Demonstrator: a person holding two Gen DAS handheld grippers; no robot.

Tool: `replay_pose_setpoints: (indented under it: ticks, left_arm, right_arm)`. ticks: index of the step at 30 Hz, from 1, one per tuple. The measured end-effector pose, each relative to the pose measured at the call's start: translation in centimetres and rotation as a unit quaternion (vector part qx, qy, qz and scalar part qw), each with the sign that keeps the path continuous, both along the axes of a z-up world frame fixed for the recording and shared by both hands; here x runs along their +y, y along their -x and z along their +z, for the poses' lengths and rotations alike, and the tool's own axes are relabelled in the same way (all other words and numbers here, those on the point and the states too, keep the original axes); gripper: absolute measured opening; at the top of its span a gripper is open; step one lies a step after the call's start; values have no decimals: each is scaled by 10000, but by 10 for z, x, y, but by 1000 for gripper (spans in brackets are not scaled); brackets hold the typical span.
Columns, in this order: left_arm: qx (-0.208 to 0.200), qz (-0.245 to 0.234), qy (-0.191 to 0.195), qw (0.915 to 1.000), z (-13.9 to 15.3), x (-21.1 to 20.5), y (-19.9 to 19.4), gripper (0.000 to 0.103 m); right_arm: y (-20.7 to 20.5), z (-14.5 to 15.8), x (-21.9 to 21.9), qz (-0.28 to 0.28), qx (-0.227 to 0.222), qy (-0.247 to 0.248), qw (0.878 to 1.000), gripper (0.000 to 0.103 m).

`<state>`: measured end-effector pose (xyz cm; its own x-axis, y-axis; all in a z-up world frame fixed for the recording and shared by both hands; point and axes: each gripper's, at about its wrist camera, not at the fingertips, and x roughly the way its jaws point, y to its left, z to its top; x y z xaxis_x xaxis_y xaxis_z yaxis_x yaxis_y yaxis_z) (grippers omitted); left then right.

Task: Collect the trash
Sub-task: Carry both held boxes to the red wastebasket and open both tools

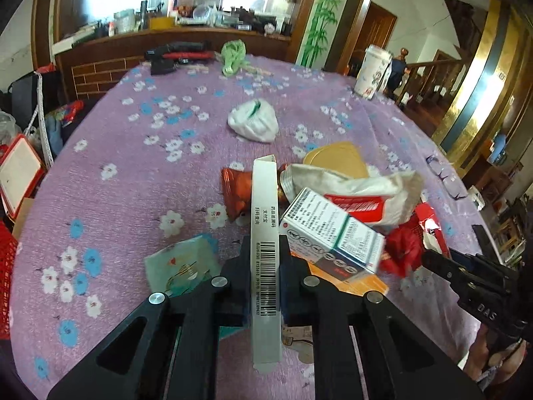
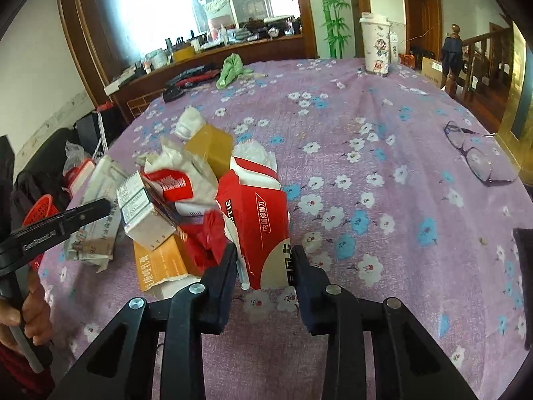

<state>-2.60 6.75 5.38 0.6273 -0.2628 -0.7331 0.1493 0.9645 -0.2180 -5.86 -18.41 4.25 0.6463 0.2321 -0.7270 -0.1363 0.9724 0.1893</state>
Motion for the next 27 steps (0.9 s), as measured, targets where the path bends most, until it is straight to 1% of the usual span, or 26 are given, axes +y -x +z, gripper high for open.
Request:
replay_pose_setpoints:
  ticks: [3,7,13,22,27]
  left_arm:
    - [-189,6,-9,9998,13,3,11,12]
    - [-350,26,6,9994,22,6,23,12]
    - [-470,65,38,9989,28,14,36,12]
    - [-539,178,109,9983,34,29,46,12]
    - [-589,340,163,9975,39,45,53,12]
  right_arm:
    - [6,8,-2,-70,-133,-64,9999,34]
    - [13,16,-4,-117,-230,-142,9996,34]
    - [20,25,4,2,-288,-150,9995,34]
    - [24,38,34,444,-324,-202,9983,34]
    - [23,44,63,873,-276,-238,9955,34]
